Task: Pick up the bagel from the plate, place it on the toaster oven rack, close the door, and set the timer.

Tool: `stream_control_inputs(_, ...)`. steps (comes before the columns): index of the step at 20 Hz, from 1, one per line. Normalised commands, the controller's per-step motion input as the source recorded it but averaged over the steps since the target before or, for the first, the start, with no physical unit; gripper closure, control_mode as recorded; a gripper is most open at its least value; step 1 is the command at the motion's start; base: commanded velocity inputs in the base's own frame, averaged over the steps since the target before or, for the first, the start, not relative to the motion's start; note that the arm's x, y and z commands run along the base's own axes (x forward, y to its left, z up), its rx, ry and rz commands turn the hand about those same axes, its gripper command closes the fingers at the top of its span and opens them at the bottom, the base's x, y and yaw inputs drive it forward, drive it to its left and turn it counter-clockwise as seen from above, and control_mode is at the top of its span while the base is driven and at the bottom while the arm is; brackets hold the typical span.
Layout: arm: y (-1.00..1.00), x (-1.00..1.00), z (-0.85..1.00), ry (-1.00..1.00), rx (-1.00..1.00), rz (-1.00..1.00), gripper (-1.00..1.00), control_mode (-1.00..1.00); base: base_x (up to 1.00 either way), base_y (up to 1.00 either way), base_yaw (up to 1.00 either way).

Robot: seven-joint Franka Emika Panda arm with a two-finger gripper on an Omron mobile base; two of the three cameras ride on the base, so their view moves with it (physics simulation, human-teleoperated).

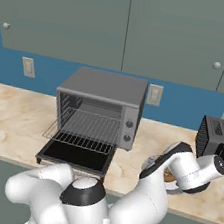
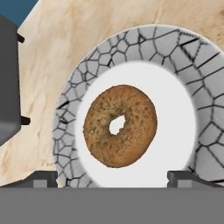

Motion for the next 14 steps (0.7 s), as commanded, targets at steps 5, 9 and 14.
stream_control_inputs(5, 0.00, 0.18, -0.13, 0.01, 0.00, 0.00, -1.00, -1.00, 0.00, 0.00, 0.00)
stream_control_inputs(9, 0.00, 0.16, -0.05, 0.02, 0.00, 0.00, -1.00, -1.00, 0.00, 0.00, 0.00)
stream_control_inputs(14, 0.00, 0.04, -0.14, 0.05, 0.00, 0.00, -1.00, -1.00, 0.00, 0.00, 0.00)
